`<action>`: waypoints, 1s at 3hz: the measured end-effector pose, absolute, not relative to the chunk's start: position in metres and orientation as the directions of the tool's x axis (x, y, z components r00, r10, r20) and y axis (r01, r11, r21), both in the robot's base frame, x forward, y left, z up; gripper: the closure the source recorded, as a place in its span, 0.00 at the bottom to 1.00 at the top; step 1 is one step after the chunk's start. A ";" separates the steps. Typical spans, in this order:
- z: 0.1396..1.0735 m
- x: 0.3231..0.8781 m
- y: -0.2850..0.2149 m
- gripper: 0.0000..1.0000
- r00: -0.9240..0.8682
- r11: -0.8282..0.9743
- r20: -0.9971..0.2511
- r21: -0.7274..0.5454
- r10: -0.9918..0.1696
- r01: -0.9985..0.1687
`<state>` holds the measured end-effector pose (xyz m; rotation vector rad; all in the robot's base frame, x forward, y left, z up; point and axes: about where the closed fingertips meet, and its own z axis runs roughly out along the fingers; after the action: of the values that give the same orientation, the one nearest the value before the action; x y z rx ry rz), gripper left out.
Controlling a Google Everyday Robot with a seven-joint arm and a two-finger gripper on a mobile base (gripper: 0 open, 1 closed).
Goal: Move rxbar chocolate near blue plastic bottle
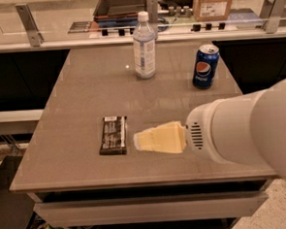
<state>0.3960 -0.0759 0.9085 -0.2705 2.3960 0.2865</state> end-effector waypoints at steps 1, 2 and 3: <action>0.901 0.397 -0.048 0.00 -0.708 0.948 -0.700 0.151 -0.099 -0.281; 0.886 0.403 -0.028 0.00 -0.698 0.946 -0.711 0.159 -0.090 -0.284; 0.863 0.411 -0.009 0.00 -0.702 0.947 -0.707 0.166 -0.080 -0.275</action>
Offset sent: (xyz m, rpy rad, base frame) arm 0.0197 0.0728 -0.0564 0.0485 -0.0494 -0.0106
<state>0.4106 -0.0090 0.8626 -0.2495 2.3395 0.3346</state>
